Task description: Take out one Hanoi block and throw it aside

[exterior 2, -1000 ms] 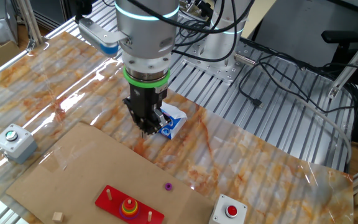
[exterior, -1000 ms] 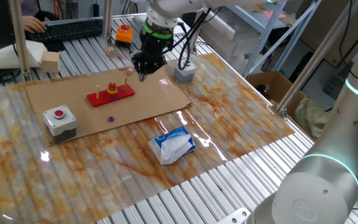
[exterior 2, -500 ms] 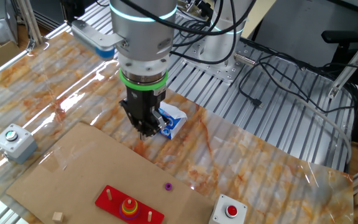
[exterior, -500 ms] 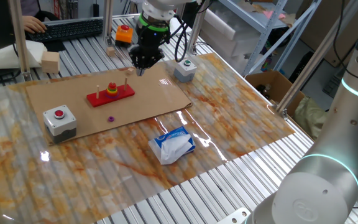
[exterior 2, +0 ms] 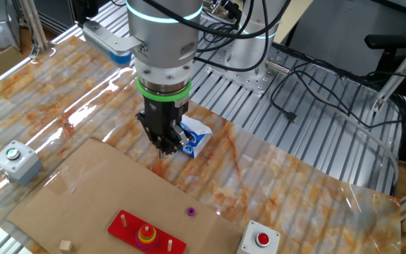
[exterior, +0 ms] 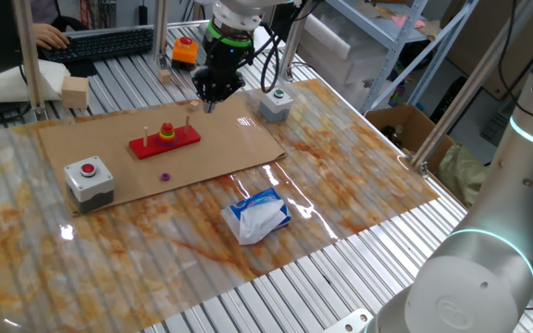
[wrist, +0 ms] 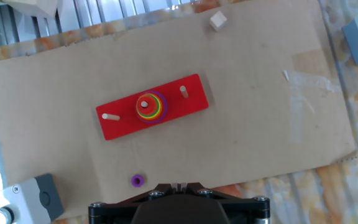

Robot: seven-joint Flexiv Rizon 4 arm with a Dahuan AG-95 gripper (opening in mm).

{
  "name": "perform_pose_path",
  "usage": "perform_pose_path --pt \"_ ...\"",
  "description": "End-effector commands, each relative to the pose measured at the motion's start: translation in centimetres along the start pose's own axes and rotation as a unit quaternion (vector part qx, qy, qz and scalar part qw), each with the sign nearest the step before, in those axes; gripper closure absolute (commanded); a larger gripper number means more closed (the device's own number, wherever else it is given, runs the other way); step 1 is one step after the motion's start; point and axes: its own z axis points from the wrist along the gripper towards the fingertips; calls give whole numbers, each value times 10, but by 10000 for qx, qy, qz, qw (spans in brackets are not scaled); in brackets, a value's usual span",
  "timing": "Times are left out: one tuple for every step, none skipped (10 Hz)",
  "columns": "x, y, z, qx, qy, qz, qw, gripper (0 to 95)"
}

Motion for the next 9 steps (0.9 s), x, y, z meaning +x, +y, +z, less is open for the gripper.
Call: perform_pose_path --pt "1 0 0 -21 -39 8 10000 950" --pt "1 0 0 -12 -45 10 10000 950" --pt "1 0 0 -6 -18 -6 10000 950" --pt "1 0 0 5 25 -43 10000 950" --pt "1 0 0 10 49 -46 10000 950" --pt "1 0 0 22 54 -54 10000 950" --pt "1 0 0 24 52 -65 10000 760" --pt "1 0 0 32 33 -111 9999 760" --pt "1 0 0 37 28 -136 9999 760"
